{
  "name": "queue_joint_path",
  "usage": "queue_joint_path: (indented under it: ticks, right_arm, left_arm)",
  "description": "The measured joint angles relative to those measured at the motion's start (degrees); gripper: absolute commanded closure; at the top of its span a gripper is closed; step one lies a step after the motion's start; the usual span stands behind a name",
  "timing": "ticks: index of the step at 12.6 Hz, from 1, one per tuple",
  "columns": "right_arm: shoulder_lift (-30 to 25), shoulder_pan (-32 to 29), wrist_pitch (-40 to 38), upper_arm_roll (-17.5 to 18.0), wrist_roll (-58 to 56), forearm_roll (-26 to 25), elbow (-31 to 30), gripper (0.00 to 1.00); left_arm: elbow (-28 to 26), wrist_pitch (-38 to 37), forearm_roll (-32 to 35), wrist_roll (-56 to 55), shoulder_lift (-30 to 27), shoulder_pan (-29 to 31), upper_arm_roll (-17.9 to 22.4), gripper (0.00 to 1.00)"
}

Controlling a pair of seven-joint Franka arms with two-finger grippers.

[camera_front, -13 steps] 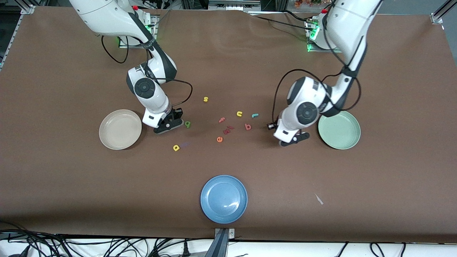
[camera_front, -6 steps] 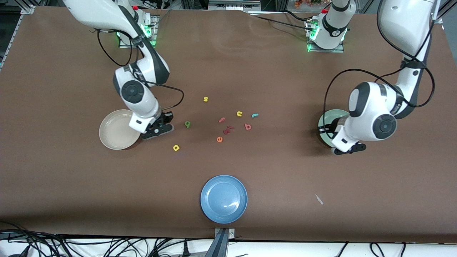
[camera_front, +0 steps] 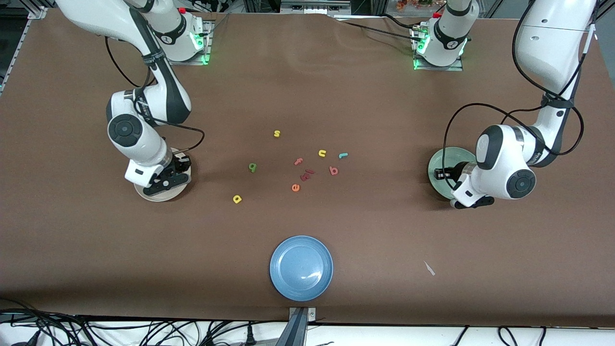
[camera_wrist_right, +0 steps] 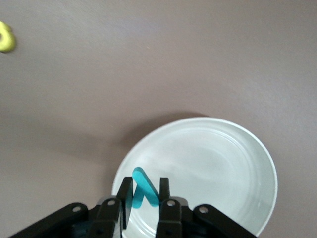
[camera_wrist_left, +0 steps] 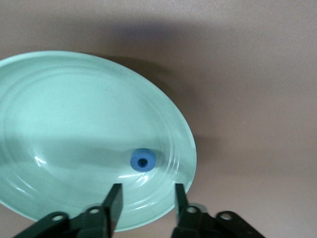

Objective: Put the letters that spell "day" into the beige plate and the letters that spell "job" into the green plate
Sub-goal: 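Place the cyan y on the beige plate and blue o on the green plate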

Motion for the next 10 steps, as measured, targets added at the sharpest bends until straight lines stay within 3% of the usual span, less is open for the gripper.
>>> queue_joint_path:
  ticks: [1, 2, 6, 8, 10]
  right_arm:
    - [0.57, -0.14, 0.29, -0.56, 0.00, 1.37, -0.12, 0.22]
    - [1.26, -0.54, 0.61, -0.87, 0.00, 2.40, -0.12, 0.00]
    - [2.10, -0.83, 0.76, -0.53, 2.35, 3.46, 0.99, 0.00]
    - [2.10, -0.16, 0.13, 1.17, 7.99, 3.59, 1.97, 0.00]
    - [2.10, 0.38, -0.48, 4.18, 16.32, 3.64, 2.81, 0.00]
  left_arm:
    - [0.61, 0.03, 0.00, -0.07, -0.04, -0.01, -0.27, 0.00]
    - [1.42, 0.02, -0.02, -0.87, -0.24, -0.06, -0.91, 0.00]
    - [3.96, -0.12, -0.03, -16.07, -1.69, -2.18, -8.87, 0.00]
    - [3.96, 1.57, -0.03, -22.78, -1.80, -4.10, -12.64, 0.02]
    - [3.30, 5.82, -0.03, -29.80, -1.42, -7.40, -13.67, 0.06]
